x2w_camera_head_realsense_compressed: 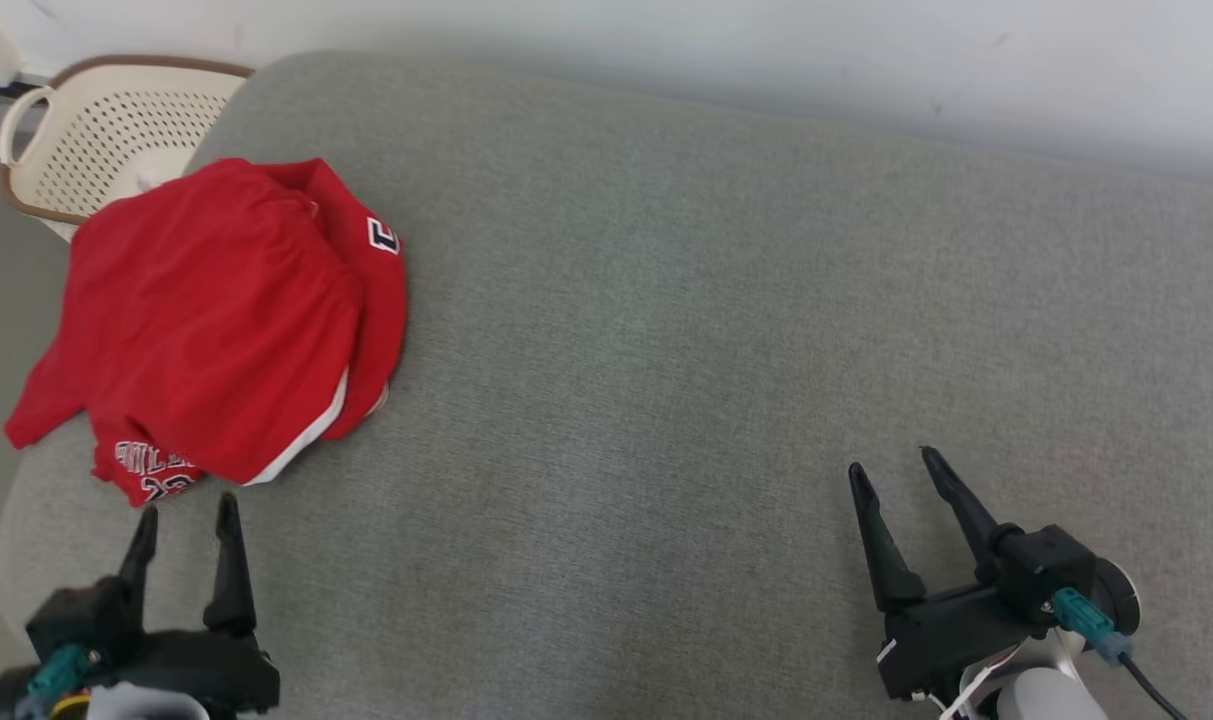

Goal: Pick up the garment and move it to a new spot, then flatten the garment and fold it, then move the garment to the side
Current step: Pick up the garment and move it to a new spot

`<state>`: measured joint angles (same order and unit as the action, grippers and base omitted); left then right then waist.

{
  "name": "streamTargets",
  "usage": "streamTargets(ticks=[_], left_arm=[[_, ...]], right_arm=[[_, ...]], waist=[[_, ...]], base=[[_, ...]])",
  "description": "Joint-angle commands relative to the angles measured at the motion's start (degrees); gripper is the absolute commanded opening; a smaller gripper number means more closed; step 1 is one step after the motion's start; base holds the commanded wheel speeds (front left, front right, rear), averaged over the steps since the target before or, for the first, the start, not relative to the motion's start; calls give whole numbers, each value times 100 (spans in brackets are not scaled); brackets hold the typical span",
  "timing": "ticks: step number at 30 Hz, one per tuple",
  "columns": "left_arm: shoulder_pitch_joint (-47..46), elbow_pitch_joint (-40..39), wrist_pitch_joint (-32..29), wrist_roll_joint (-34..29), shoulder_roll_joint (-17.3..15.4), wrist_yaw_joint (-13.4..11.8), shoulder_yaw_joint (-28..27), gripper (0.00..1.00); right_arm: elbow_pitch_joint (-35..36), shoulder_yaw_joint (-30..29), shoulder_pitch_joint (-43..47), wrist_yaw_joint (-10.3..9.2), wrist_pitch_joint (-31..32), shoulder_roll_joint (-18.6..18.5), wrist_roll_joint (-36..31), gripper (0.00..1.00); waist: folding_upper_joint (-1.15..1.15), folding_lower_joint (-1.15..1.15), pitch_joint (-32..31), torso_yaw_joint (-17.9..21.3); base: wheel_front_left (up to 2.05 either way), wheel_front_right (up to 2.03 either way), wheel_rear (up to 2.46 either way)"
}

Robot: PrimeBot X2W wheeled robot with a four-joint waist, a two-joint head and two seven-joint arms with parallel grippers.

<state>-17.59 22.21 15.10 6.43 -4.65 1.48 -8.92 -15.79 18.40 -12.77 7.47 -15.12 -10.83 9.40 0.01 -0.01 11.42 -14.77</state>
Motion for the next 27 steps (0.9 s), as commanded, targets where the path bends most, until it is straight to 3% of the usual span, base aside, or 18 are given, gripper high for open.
streamTargets(ticks=[1, 16, 21, 27], left_arm=[[-187, 126, 9, -103, -81, 88, -61, 100], [-1299, 1212, 8, -238, -154, -43, -423, 100], [-1540, 1527, 8, -230, -242, 40, -455, 100], [-2173, 2411, -17, -225, -602, 218, -407, 100]], right_arm=[[26, -3, -74, 4, -6, -62, 21, 100], [177, -212, 56, 4, -6, -480, 50, 100], [200, -222, 22, 4, -6, -483, 44, 100], [168, -195, -70, 4, -6, -473, 90, 100]], waist=[[-1, 1, 216, 170], [-1, 1, 482, 184], [-1, 1, 581, 209], [-1, 1, 809, 289]], base=[[0, 0, 0], [0, 0, 0], [0, 0, 0], [0, 0, 0]])
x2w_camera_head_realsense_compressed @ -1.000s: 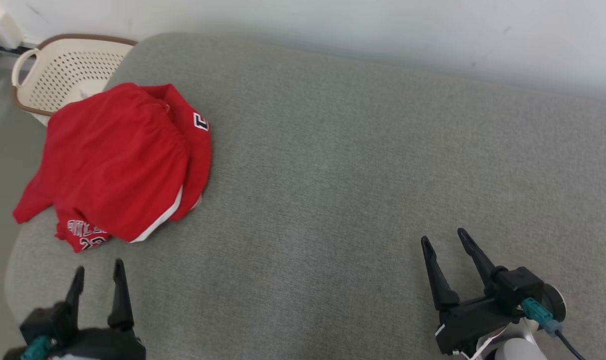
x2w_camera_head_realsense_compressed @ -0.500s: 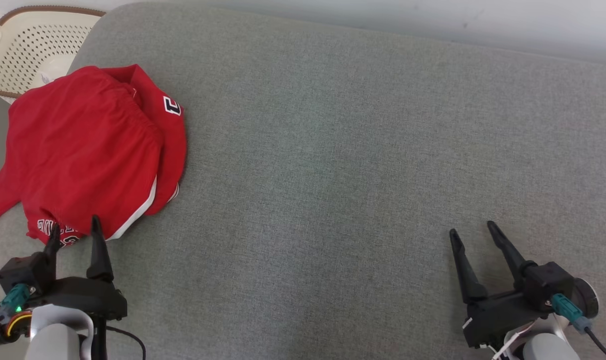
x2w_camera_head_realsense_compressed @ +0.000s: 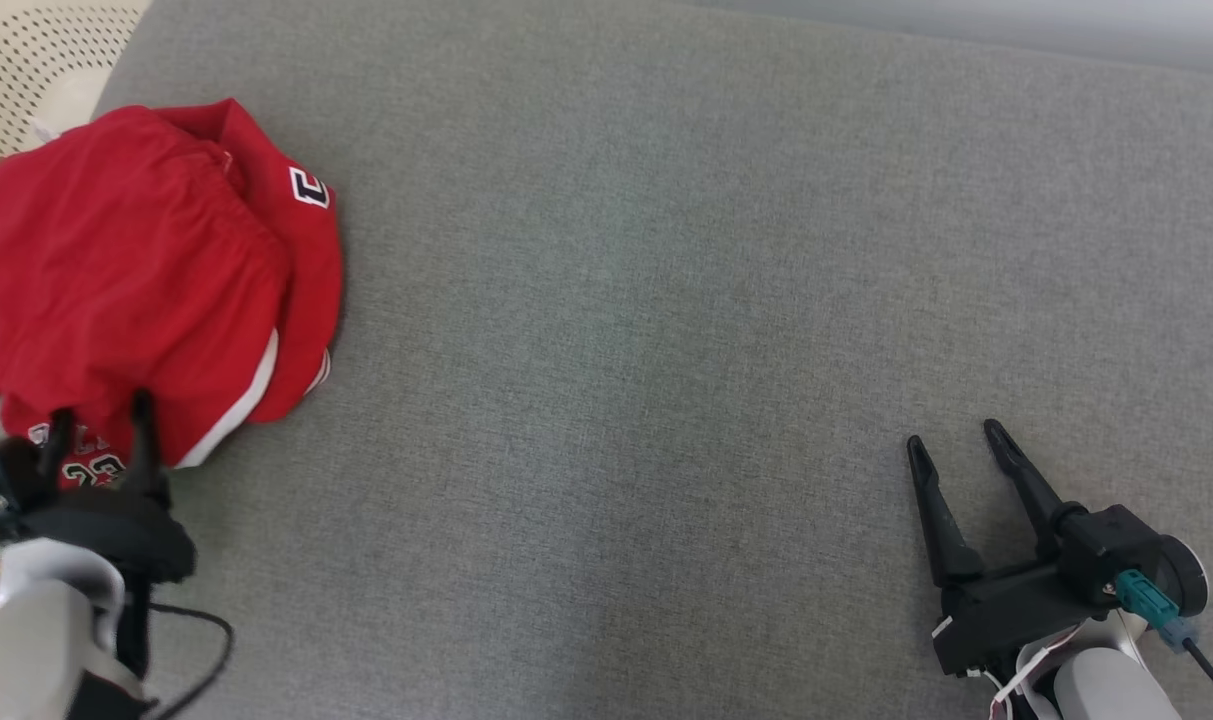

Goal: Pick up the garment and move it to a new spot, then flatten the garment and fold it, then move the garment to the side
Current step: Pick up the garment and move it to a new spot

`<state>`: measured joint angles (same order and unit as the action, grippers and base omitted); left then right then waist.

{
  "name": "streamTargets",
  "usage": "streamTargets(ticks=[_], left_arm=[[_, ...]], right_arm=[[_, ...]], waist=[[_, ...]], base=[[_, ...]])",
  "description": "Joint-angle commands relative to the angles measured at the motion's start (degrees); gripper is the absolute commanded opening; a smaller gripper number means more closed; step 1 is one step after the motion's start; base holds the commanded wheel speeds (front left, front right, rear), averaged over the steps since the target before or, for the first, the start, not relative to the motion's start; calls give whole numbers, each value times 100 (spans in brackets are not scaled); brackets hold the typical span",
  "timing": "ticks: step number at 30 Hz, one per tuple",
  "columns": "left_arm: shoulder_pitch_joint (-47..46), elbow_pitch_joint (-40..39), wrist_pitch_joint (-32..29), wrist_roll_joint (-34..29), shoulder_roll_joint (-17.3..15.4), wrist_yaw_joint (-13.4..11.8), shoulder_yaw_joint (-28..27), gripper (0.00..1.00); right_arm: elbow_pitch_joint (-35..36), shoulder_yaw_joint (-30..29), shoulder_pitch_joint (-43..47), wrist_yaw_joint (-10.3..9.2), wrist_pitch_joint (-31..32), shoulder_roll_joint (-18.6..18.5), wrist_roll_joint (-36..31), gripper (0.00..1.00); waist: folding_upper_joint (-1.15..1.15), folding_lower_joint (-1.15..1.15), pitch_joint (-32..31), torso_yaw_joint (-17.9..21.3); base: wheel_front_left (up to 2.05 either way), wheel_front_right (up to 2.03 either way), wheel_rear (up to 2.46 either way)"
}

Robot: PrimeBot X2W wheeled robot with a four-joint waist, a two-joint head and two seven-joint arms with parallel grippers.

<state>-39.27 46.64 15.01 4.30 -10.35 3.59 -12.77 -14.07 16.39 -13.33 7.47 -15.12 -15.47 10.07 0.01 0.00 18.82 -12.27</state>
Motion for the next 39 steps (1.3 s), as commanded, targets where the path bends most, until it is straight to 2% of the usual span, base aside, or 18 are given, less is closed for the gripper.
streamTargets(ticks=[1, 3, 9, 10, 11, 12, 13, 17, 21, 25, 29, 35, 39], left_arm=[[-160, 156, -39, -5, -124, 32, -10, 100], [-571, 610, -188, 46, -343, 139, 26, 100], [-1157, 1320, -575, 234, -614, 306, 112, 100], [-1223, 1423, -636, 258, -643, 331, 125, 52], [-1272, 1512, -676, 316, -663, 324, 109, 37], [-1317, 1595, -730, 308, -683, 334, 144, 5], [-1351, 1653, -730, 343, -695, 348, 153, 0], [-1514, 1733, -565, 381, -802, 371, 231, 0], [-1623, 1596, -258, 202, -962, 274, 372, 0], [-1772, 1233, -68, 35, -1124, 136, 535, 0], [-1948, 682, -11, -160, -1223, 165, 754, 0], [-2206, -180, 22, -279, -1156, 236, 1072, 0], [-2337, -874, 17, -201, -981, 327, 1376, 0]], right_arm=[[-17, 4, -13, 4, -5, -6, 39, 100], [-52, 20, -69, 4, -3, -11, 63, 100], [-86, 12, -207, 0, 4, -21, 109, 100], [-89, 4, -210, -1, 4, -19, 118, 100], [-98, 2, -223, -1, 4, -7, 126, 100], [-109, -11, -239, -2, 7, -7, 126, 100], [-118, -29, -243, -2, 17, -5, 130, 100], [-142, -99, -180, -3, 18, 25, 157, 100], [-158, -133, -72, -2, 17, 139, 190, 100], [-156, -96, -57, -1, 10, 297, 217, 100], [-154, -68, -38, 0, -3, 441, 245, 100], [-221, -23, 6, 0, -4, 599, 269, 100], [-257, -17, 23, 0, -5, 707, 310, 100]], waist=[[-1, 0, 109, 53], [-1, 0, 236, 121], [-1, 0, 501, 282], [-1, 0, 529, 305], [-1, 0, 553, 333], [-1, 0, 569, 353], [-1, 0, 581, 369], [-1, 0, 560, 390], [-1, 0, 406, 373], [-1, 0, 187, 357], [-1, 0, -40, 340], [-1, 0, -290, 378], [-1, 0, -458, 488]], base=[[0, 0, 0], [0, 0, 0], [0, 0, 0], [0, 0, 0], [0, 0, 0], [0, 0, 0], [0, 0, 0], [0, 0, 0], [0, 0, 0], [0, 0, 0], [0, 0, 0], [0, 0, 0], [0, 0, 0]])
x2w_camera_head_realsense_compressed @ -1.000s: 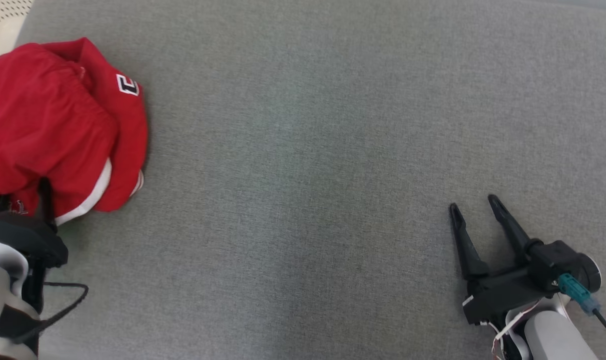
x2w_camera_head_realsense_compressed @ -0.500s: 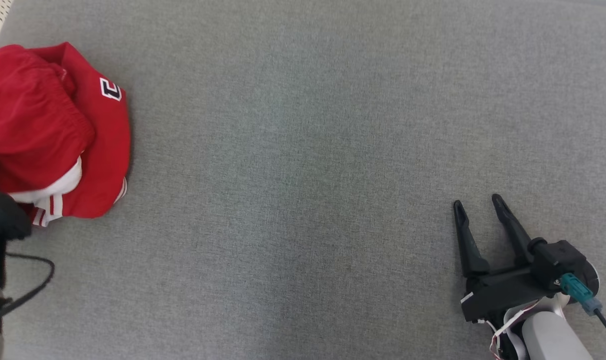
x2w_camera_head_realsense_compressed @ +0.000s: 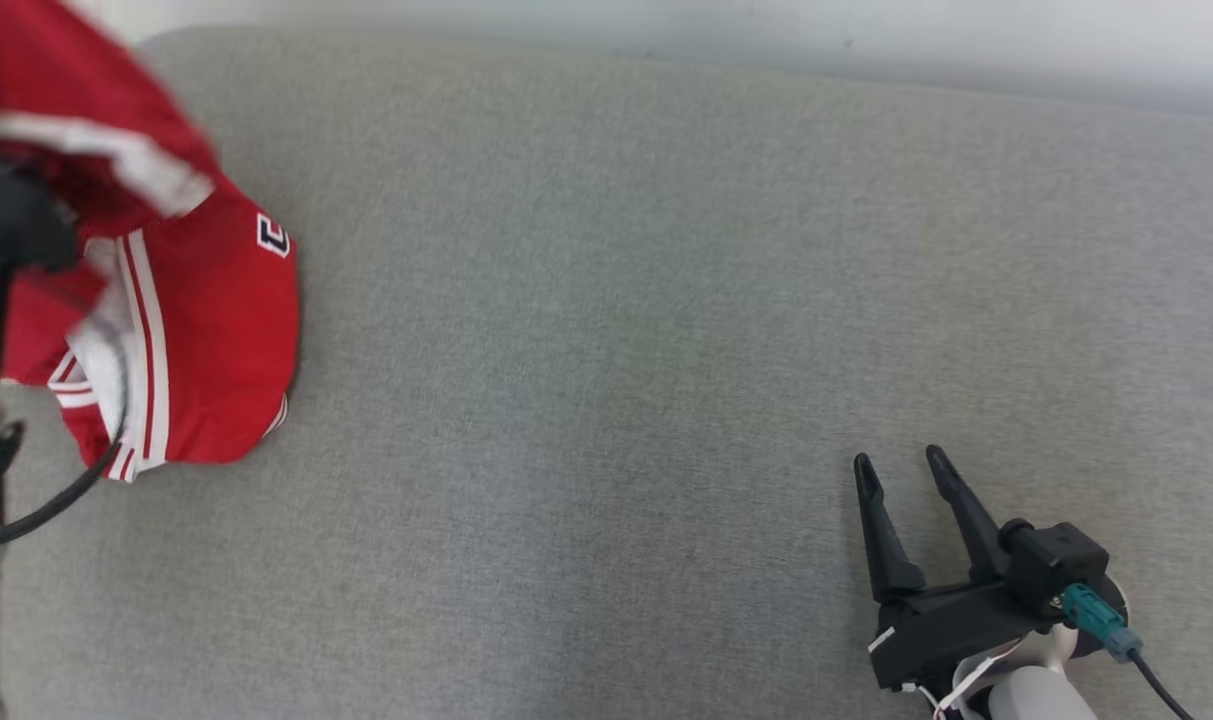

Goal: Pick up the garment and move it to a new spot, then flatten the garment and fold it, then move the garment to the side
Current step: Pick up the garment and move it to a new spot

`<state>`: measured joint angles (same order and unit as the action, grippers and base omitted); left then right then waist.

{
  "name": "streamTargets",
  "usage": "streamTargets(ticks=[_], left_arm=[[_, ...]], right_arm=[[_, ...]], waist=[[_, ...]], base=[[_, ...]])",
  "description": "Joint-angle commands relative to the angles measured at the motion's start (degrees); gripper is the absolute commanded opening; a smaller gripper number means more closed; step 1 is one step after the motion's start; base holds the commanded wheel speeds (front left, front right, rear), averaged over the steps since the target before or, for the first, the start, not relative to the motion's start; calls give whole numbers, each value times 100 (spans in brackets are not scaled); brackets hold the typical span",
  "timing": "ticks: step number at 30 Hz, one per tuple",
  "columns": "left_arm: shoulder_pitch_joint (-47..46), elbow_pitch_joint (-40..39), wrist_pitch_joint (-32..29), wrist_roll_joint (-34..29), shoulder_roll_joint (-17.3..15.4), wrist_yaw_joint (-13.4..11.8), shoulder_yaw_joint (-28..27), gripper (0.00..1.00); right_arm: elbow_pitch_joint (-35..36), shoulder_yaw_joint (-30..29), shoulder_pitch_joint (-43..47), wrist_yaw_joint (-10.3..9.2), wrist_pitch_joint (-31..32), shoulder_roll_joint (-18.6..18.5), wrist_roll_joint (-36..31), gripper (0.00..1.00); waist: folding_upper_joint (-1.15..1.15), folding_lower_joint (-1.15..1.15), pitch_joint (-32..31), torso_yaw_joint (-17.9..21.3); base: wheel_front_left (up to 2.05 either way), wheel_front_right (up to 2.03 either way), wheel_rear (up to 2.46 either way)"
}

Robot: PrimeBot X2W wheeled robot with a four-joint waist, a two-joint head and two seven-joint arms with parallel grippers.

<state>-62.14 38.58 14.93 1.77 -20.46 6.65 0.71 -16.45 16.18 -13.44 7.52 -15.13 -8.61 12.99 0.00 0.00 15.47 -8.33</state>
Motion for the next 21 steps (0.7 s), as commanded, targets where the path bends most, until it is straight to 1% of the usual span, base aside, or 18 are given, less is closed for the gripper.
streamTargets(ticks=[1, 5, 11, 16, 21], left_arm=[[-61, -215, 25, 74, 67, 24, 125, 0], [-98, -792, -73, 188, 263, 64, 549, 0], [177, -1394, -356, 676, 584, 73, 1094, 0], [443, -1578, -406, 1001, 865, 75, 1506, 0], [826, -1351, -329, 1214, 1170, 75, 1796, 0]], right_arm=[[-25, 2, 47, -6, -4, 56, 31, 100], [-45, -23, 100, -6, -4, 164, 67, 100], [-84, 89, 112, -6, -5, 294, 85, 100], [-112, 42, 143, -6, -4, 358, 115, 100], [-103, 21, 157, -6, -4, 402, 98, 100]], waist=[[0, 0, -168, 142], [0, 0, -309, 367], [0, 0, -504, 893], [0, 0, -610, 1391], [0, 0, -615, 1852]], base=[[0, 0, 0], [0, 0, 0], [0, 0, 0], [0, 0, 0], [0, 0, 0]])
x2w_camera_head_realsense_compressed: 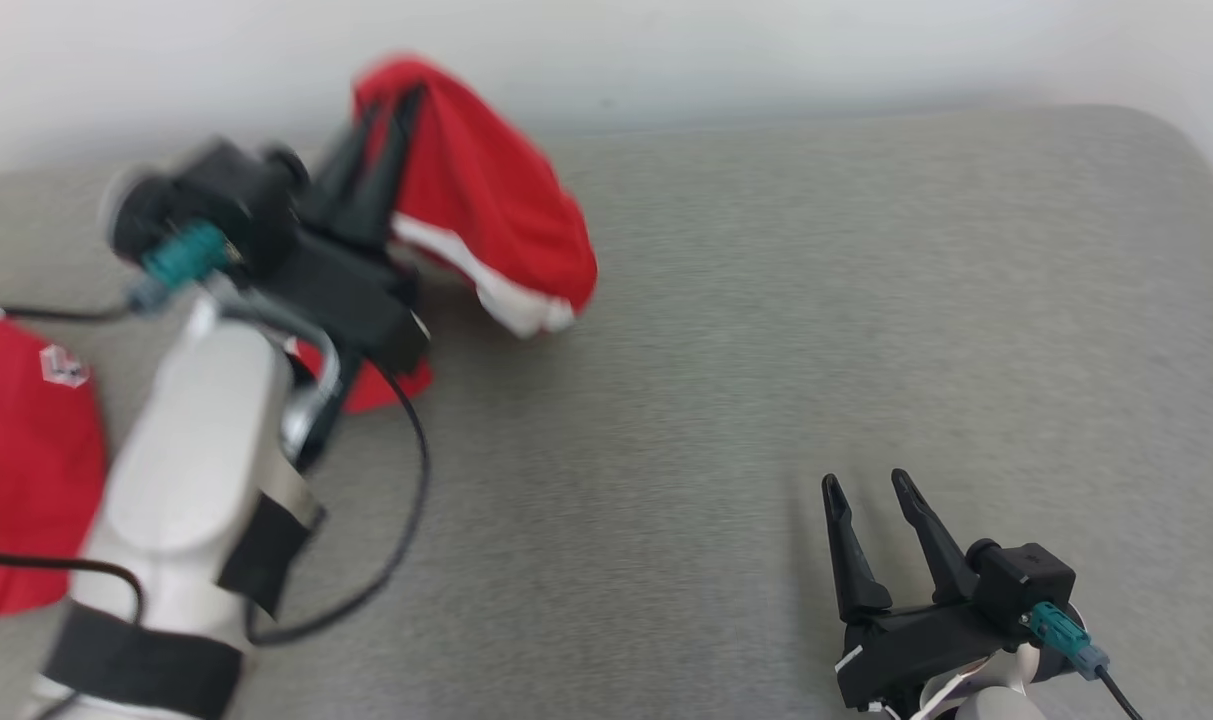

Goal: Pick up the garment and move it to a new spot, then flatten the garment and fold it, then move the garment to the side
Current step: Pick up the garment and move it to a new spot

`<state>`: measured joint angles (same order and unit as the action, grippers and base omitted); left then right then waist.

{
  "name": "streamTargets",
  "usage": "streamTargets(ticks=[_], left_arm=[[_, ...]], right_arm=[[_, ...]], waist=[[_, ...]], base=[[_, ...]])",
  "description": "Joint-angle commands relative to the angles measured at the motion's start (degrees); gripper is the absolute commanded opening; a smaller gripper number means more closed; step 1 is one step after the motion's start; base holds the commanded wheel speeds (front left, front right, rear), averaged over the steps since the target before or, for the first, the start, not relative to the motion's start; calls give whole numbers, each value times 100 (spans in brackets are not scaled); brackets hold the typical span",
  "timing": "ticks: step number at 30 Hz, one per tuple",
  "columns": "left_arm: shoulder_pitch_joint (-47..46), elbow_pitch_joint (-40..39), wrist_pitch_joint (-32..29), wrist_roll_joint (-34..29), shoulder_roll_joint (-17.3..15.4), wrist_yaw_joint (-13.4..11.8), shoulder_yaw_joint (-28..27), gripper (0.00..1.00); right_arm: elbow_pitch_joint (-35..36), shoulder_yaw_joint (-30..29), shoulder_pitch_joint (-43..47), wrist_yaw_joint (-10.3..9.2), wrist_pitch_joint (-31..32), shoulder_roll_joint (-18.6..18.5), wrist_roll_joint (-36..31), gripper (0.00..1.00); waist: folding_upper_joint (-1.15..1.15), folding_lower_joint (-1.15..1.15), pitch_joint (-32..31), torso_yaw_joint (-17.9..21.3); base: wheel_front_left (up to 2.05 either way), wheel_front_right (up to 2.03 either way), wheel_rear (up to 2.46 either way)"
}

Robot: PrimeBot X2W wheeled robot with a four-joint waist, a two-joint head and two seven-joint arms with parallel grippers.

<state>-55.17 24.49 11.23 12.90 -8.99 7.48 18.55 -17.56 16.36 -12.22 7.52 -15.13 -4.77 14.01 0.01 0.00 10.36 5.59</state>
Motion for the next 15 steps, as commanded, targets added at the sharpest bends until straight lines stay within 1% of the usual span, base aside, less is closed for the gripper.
streamTargets(ticks=[1, 7, 13, 14, 15], left_arm=[[208, 130, 80, 109, 77, -7, 35, 0], [783, 829, 274, 314, 377, -37, 235, 0], [1357, 1477, 394, 422, 514, -152, 328, 0], [1442, 1544, 405, 404, 522, -173, 329, 15], [1513, 1523, 408, 375, 527, -198, 323, 37]], right_arm=[[2, 9, 51, -6, -4, 26, -5, 100], [1, -62, 91, -6, -3, 62, 17, 100], [-24, -40, 68, -6, -4, 73, 40, 100], [-27, -45, 72, -6, -4, 67, 36, 100], [-21, -48, 79, -6, -4, 60, 24, 100]], waist=[[-1, 0, -100, 547], [-1, 0, -72, 918], [-1, 0, -109, 1054], [-1, 0, -130, 1049], [-1, 0, -141, 1036]], base=[[0, 0, 0], [0, 0, 0], [0, 0, 0], [0, 0, 0], [0, 0, 0]])
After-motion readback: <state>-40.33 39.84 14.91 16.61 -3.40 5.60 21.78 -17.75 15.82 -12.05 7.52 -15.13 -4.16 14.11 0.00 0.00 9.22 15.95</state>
